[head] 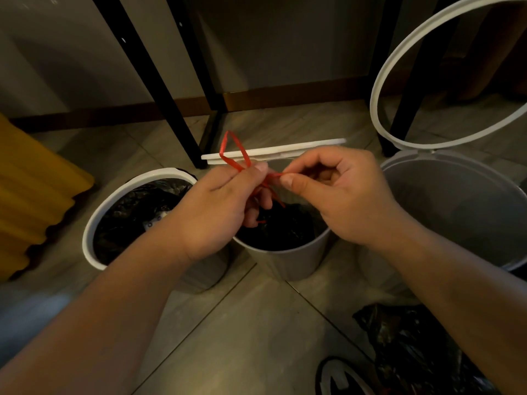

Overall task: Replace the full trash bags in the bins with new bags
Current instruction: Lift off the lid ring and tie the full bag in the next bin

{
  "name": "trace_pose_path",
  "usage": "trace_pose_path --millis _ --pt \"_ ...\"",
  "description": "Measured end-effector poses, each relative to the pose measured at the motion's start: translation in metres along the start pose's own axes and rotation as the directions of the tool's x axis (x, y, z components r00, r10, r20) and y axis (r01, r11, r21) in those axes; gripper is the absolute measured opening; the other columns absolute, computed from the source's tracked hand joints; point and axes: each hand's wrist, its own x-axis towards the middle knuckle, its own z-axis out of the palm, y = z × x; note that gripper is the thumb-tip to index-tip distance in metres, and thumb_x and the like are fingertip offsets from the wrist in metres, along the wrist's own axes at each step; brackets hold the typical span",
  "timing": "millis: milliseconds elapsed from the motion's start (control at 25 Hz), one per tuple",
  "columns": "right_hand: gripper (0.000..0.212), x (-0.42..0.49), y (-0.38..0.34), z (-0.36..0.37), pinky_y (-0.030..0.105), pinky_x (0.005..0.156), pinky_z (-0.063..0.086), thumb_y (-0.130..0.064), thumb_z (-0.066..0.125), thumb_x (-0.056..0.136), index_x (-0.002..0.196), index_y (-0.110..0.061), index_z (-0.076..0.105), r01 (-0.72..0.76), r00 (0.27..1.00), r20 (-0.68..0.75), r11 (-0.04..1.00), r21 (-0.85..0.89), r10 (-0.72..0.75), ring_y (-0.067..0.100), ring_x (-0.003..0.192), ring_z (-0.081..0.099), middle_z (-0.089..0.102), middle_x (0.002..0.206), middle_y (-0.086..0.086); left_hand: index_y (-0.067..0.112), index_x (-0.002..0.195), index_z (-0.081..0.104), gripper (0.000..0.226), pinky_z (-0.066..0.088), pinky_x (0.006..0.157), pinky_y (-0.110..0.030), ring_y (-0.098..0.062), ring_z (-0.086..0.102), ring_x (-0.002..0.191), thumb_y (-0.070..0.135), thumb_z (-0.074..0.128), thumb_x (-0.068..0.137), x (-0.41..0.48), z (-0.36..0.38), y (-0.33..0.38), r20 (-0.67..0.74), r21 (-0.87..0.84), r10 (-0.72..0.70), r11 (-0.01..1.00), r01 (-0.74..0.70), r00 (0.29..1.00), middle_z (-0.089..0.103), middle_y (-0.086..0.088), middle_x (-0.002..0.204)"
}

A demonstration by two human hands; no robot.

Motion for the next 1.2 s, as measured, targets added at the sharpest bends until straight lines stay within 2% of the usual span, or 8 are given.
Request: trace_pose_path --millis 200,360,520,760,880,1000,1080,1200 --pt "0.018 0.000 0.006 0.002 0.027 0.073 0.061 -0.009 0.079 0.087 0.095 -0.026 0.079 -0.109 0.991 -0.037 0.941 0.320 0.128 0.015 0.081 0.074 0.077 0.087 0.001 0.027 0.102 0.077 0.032 0.057 0.070 -0.028 -0.017 0.066 0.072 0.038 0.048 0.109 0.002 -0.008 -0.018 -0.113 -0.014 0.085 0.996 -0.087 0.990 0.072 0.002 0.084" --pt "0.043 -0.004 0.004 -0.002 0.031 0.078 0.060 -0.006 0.079 0.084 0.122 -0.024 0.072 -0.233 0.972 0.127 0.837 0.495 0.196 0.016 0.082 0.074 0.076 0.083 0.003 0.027 0.104 0.075 0.015 0.058 0.072 -0.018 -0.012 0.076 0.084 0.028 0.060 0.105 0.000 -0.012 -0.019 -0.232 0.070 0.154 0.987 -0.142 0.960 0.078 0.004 0.091" --pt "0.068 -0.003 0.007 0.015 0.045 0.094 0.061 -0.010 0.084 0.086 0.146 -0.027 0.056 -0.280 0.929 0.282 0.954 0.110 0.241 0.014 0.095 0.078 0.080 0.095 0.002 0.030 0.099 0.071 0.007 0.059 0.073 -0.019 -0.009 0.075 0.086 0.023 0.071 0.098 -0.007 -0.011 -0.008 -0.170 0.229 0.200 0.960 -0.159 0.965 0.077 0.008 0.091" --pt "0.019 0.003 0.013 0.032 0.031 0.082 0.057 -0.021 0.081 0.087 0.098 -0.035 0.073 0.001 0.995 0.098 0.962 -0.272 0.026 0.001 0.096 0.063 0.067 0.099 -0.016 0.027 0.096 0.075 0.012 0.060 0.076 -0.024 -0.006 0.073 0.088 0.016 0.076 0.091 -0.023 0.002 -0.001 -0.079 0.364 0.201 0.918 -0.160 0.976 0.076 0.011 0.090" --pt "0.019 0.004 0.018 0.037 0.030 0.077 0.058 -0.024 0.082 0.080 0.094 -0.027 0.070 0.051 0.997 0.071 0.965 -0.258 -0.034 0.005 0.092 0.064 0.066 0.096 -0.013 0.022 0.099 0.077 0.013 0.059 0.079 -0.035 -0.009 0.073 0.087 0.012 0.074 0.091 -0.025 0.009 -0.005 -0.066 0.444 0.275 0.869 -0.219 0.959 0.077 0.010 0.089" --pt "0.039 0.006 0.022 0.034 0.024 0.072 0.060 -0.017 0.078 0.088 0.116 -0.039 0.062 -0.017 0.993 0.114 0.982 -0.189 0.039 0.001 0.087 0.070 0.070 0.089 -0.016 0.018 0.102 0.080 0.022 0.055 0.084 -0.026 -0.005 0.068 0.094 0.002 0.077 0.087 -0.027 0.013 -0.013 -0.075 0.575 0.417 0.760 -0.302 0.906 0.075 0.011 0.099" --pt "0.040 0.005 0.022 0.033 0.018 0.082 0.058 -0.017 0.070 0.093 0.127 -0.038 0.066 0.019 0.992 0.127 0.975 -0.220 0.010 -0.003 0.096 0.069 0.070 0.094 -0.026 0.014 0.101 0.082 0.025 0.054 0.087 -0.024 -0.004 0.068 0.095 -0.004 0.078 0.084 -0.028 0.014 -0.019 -0.081 0.620 0.476 0.712 -0.330 0.876 0.077 0.006 0.102" --pt "0.025 0.003 0.022 0.028 0.015 0.090 0.055 -0.019 0.074 0.094 0.114 -0.033 0.075 -0.024 0.998 0.058 0.985 -0.170 0.034 -0.005 0.102 0.069 0.074 0.100 -0.024 0.012 0.101 0.083 0.030 0.052 0.092 -0.016 -0.004 0.068 0.098 -0.008 0.079 0.080 -0.028 0.013 -0.026 -0.091 0.665 0.511 0.670 -0.330 0.855 0.078 0.003 0.105"
